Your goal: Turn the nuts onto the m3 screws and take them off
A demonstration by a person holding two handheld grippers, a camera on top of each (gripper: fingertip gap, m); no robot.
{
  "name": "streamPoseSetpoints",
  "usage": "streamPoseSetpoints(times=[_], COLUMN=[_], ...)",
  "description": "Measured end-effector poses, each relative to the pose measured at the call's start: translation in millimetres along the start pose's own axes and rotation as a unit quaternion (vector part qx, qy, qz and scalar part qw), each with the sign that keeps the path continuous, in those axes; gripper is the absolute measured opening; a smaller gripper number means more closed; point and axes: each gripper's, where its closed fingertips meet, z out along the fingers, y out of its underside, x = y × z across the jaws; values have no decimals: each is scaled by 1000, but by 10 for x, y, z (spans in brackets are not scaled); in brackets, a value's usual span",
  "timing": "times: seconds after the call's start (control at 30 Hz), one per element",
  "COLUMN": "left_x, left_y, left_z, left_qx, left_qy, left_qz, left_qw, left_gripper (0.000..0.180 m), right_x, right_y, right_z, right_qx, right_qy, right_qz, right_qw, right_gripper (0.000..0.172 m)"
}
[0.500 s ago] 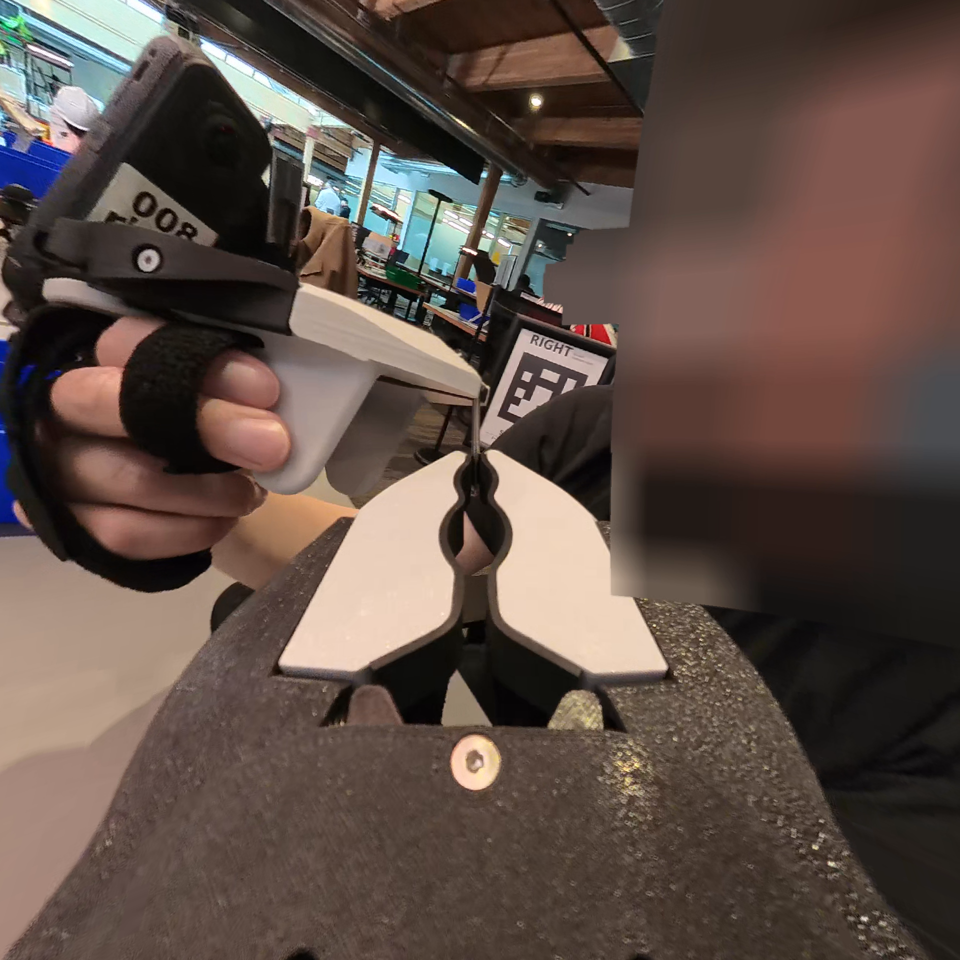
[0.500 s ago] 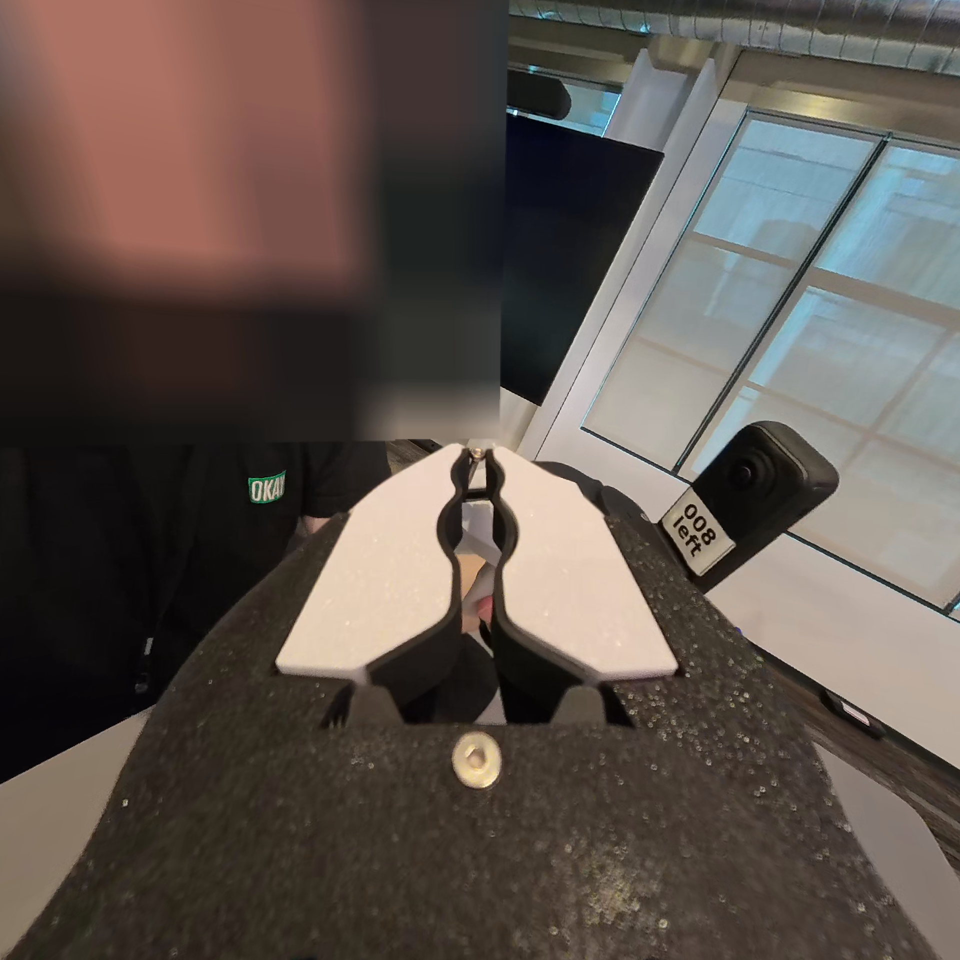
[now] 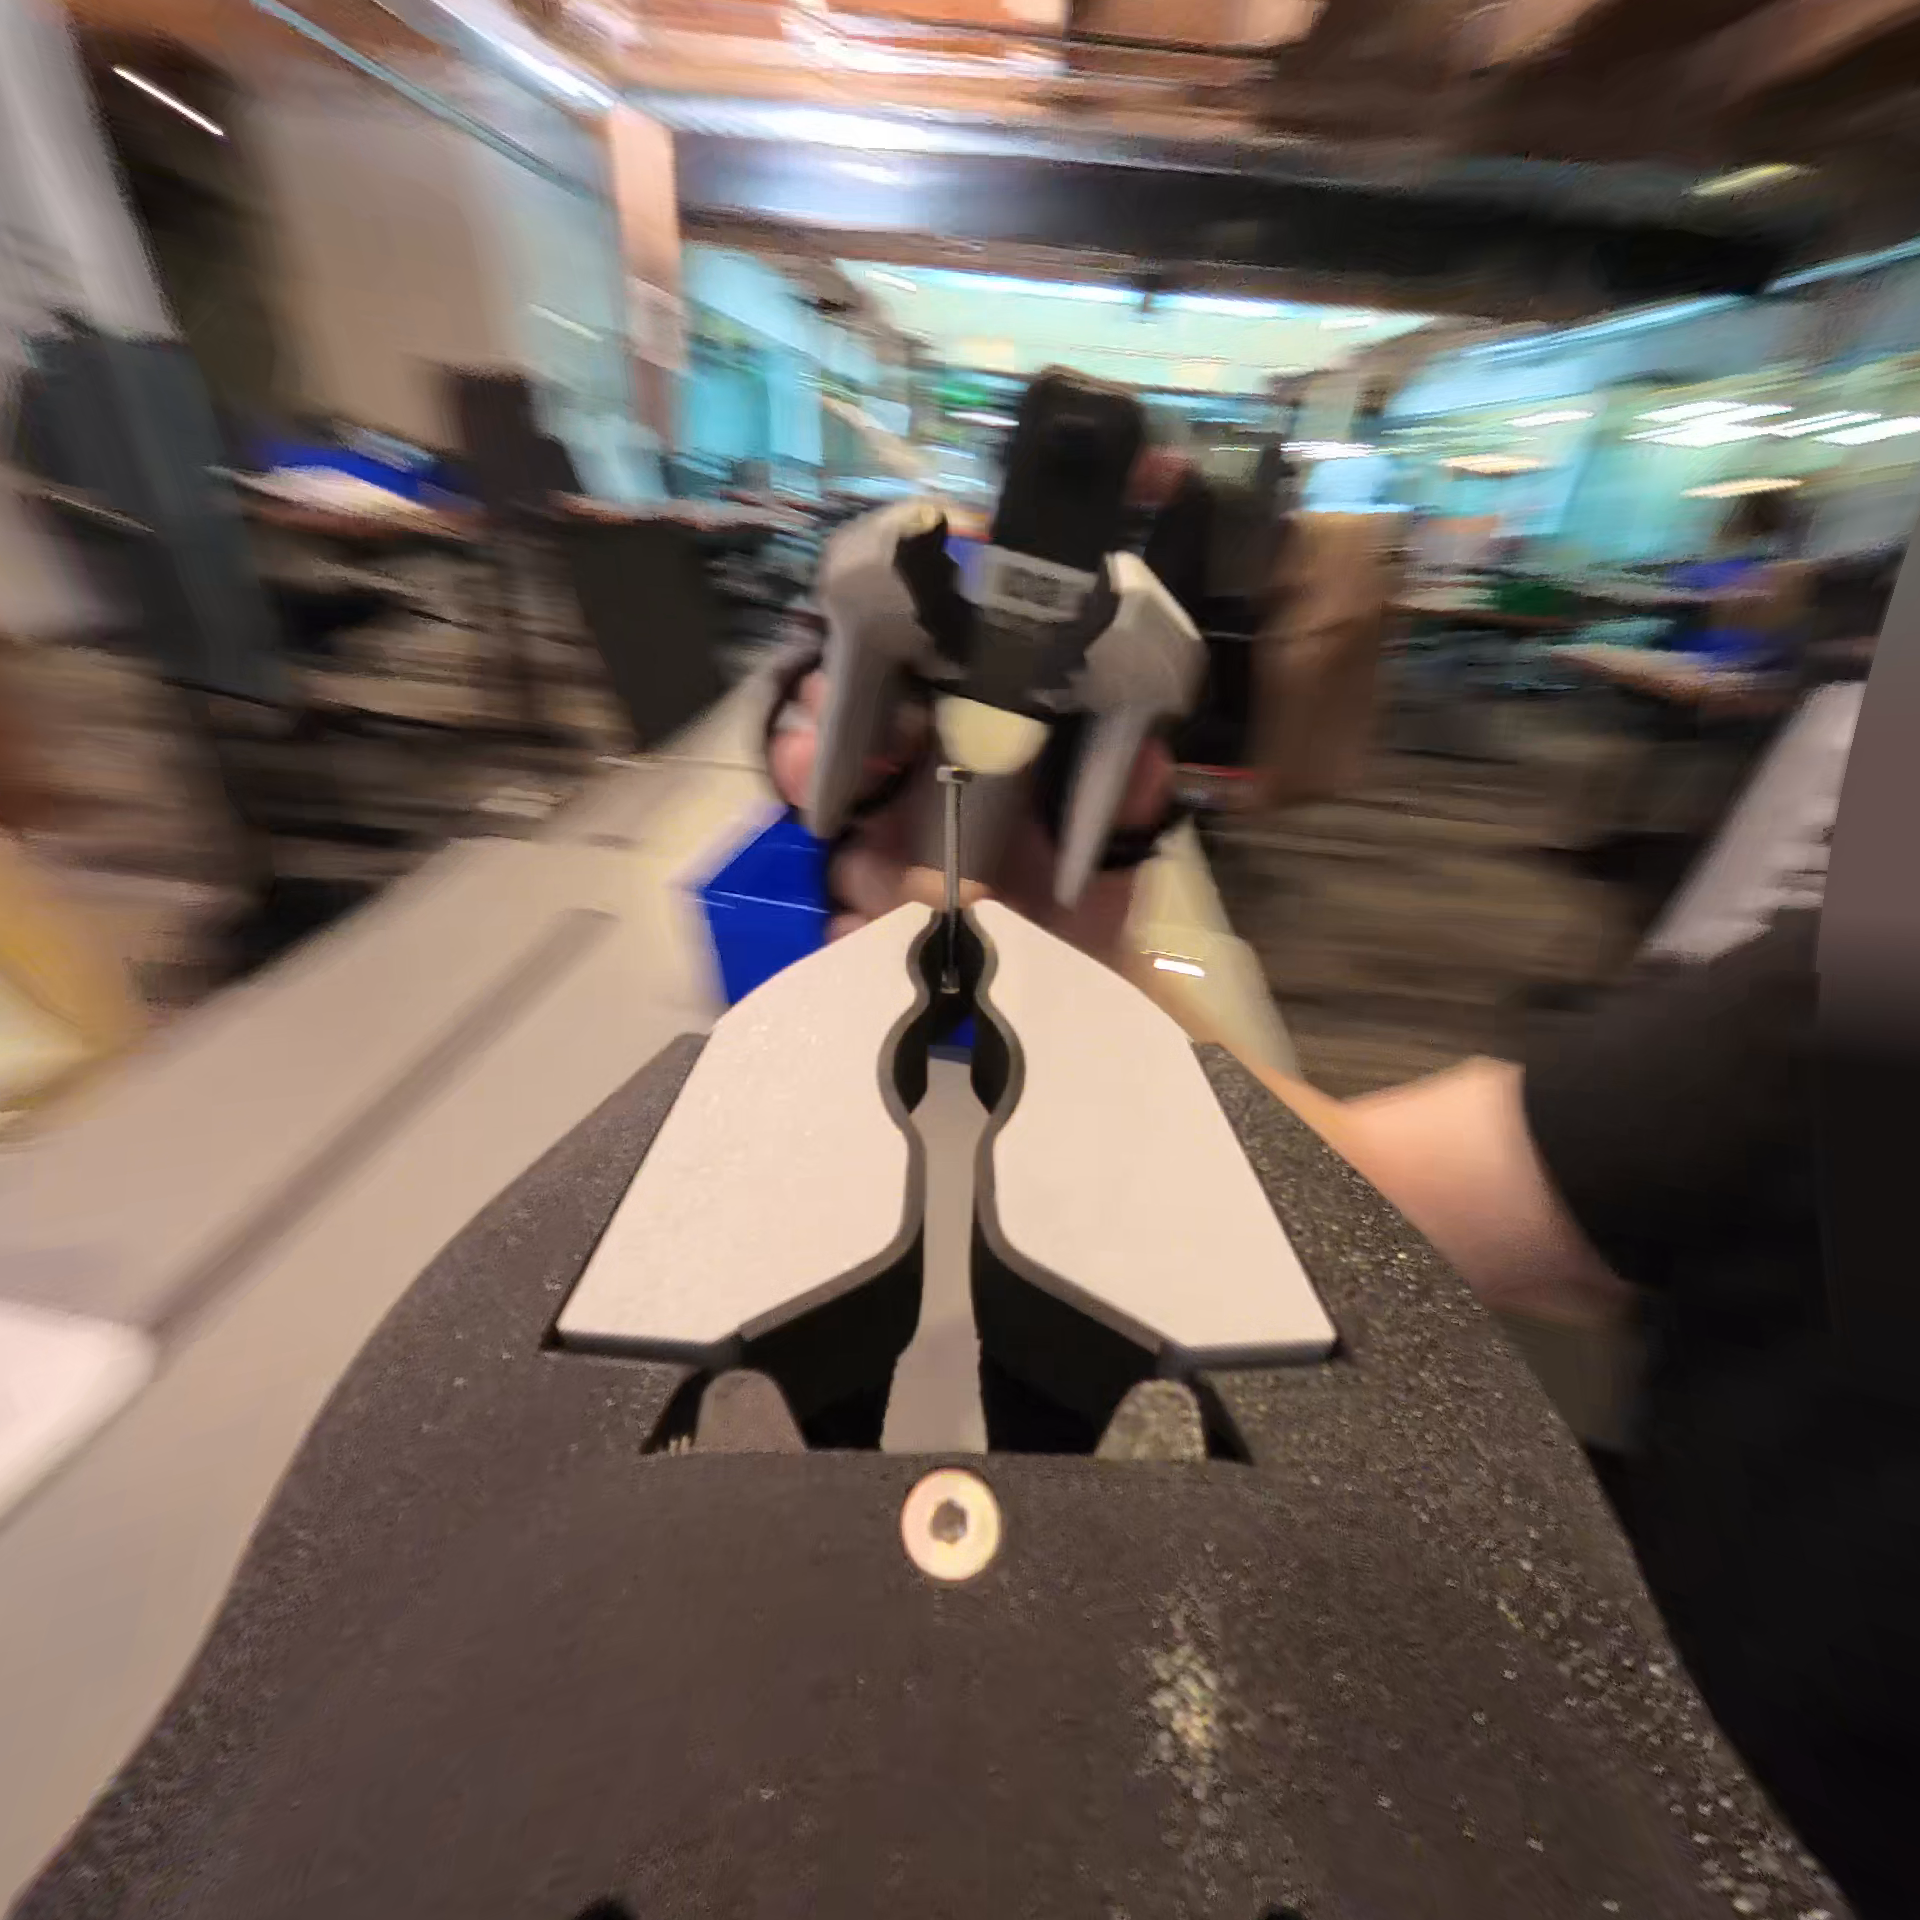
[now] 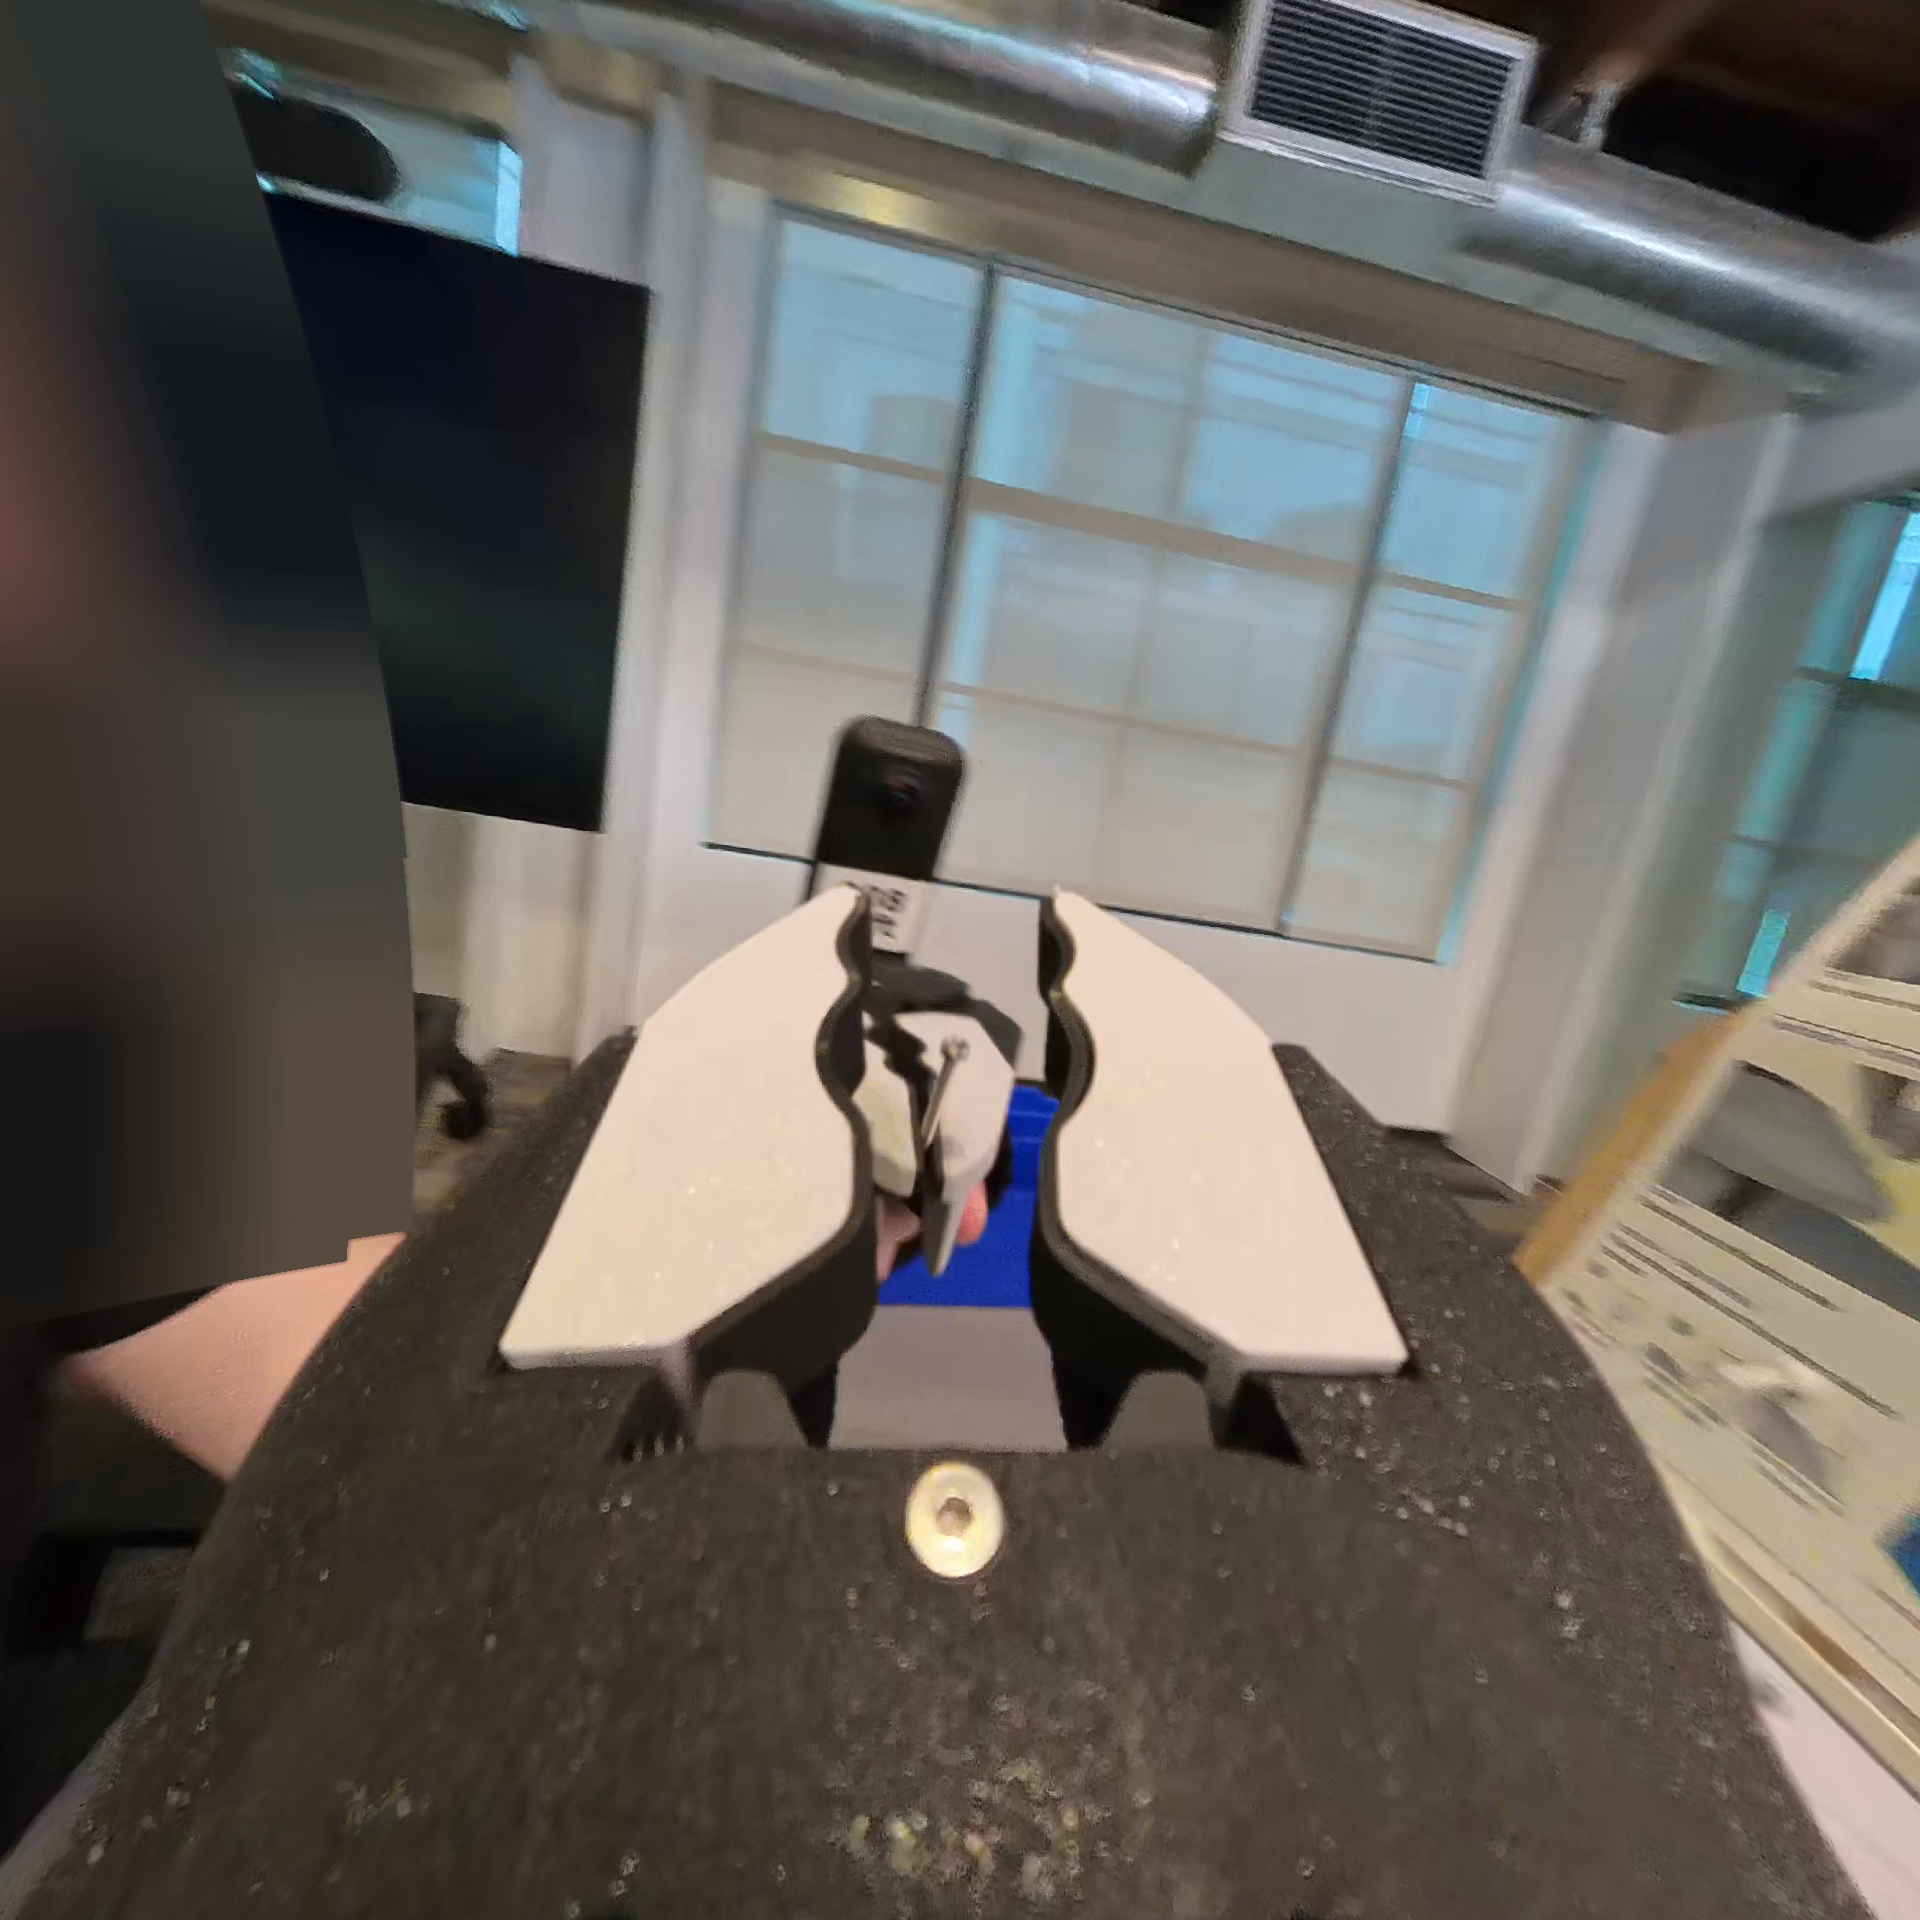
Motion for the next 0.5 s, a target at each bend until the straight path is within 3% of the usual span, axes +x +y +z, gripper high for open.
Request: streamPoseSetpoints(times=[0.23, 0.5], left_x=[-131, -149], left_y=[-204, -205], left_z=[-97, -124], left_qx=[50, 48], left_qy=[-108, -129], left_qz=[49, 66], left_qw=[992, 988], left_gripper=[2, 2], right_x=[77, 151], right_y=[44, 171], right_z=[51, 99], right_qx=[-67, -101], right_qy=[96, 138], right_qz=[-54, -39], right_qw=[992, 985], right_gripper=[24, 15])
